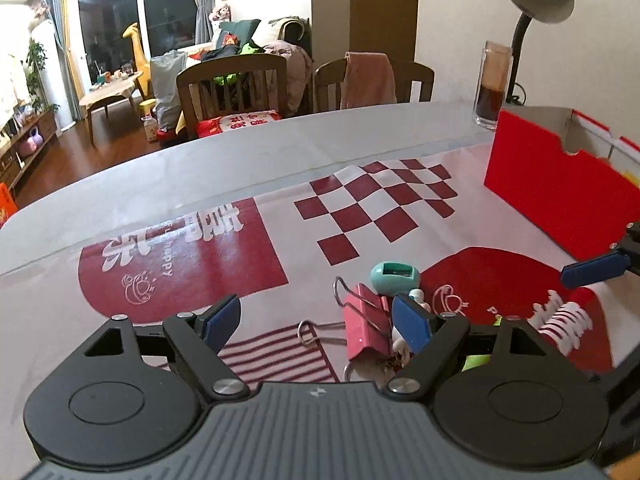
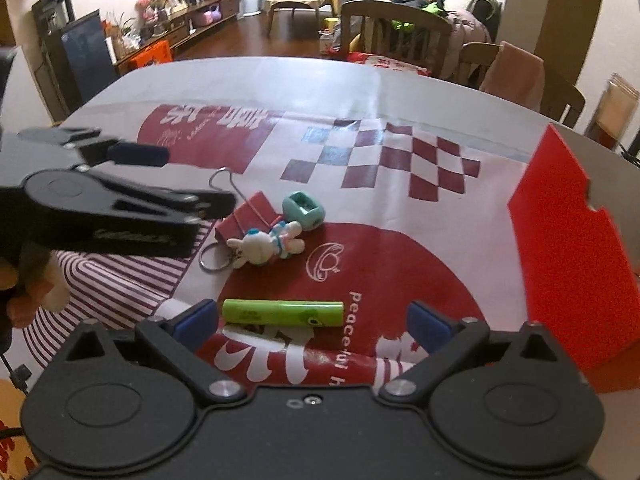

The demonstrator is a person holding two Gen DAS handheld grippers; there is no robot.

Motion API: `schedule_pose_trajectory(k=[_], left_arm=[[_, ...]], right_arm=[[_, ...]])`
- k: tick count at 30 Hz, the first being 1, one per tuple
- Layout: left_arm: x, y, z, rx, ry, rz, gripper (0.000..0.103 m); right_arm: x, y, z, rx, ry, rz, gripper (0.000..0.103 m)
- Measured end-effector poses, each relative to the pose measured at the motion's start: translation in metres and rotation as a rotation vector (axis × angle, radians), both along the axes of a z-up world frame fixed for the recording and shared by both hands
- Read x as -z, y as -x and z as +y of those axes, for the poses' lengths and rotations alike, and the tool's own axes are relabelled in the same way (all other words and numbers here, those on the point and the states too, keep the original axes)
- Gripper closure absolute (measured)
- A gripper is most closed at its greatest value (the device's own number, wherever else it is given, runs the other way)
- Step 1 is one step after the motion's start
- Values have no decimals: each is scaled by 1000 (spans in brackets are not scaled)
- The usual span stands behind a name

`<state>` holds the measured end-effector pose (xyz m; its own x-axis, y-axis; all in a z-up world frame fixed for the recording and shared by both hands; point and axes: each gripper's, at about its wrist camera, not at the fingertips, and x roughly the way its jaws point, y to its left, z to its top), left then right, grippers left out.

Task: Organize rigid objects
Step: 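Move both grippers back toward the remaining items on the cloth, then grasp the pink binder clip with the left gripper while the right grasps the green glue stick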

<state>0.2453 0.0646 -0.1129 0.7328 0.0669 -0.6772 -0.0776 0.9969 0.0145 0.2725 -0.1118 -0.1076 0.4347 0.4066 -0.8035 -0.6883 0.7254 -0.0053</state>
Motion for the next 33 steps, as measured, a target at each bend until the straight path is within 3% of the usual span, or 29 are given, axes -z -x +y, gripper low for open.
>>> schedule_pose_trajectory(k=[7,12,22,27,33], left_arm=[[14,-15,-6,36,-6,19,21],[22,-23,-7,45,6,41,35],[33,-25,-8,58,14,51,45],[33,-25,-15,105,8,36,57],[35,-28,-11,110,35,43,57]], right_arm=[[12,-6,10,-25,12,12,5],[20,-7,16,-44,22,28,5],[31,-7,23,-60,40,37,11],[33,-9,23,-60,31,46,14],[34,-8,23,-69,24,41,17]])
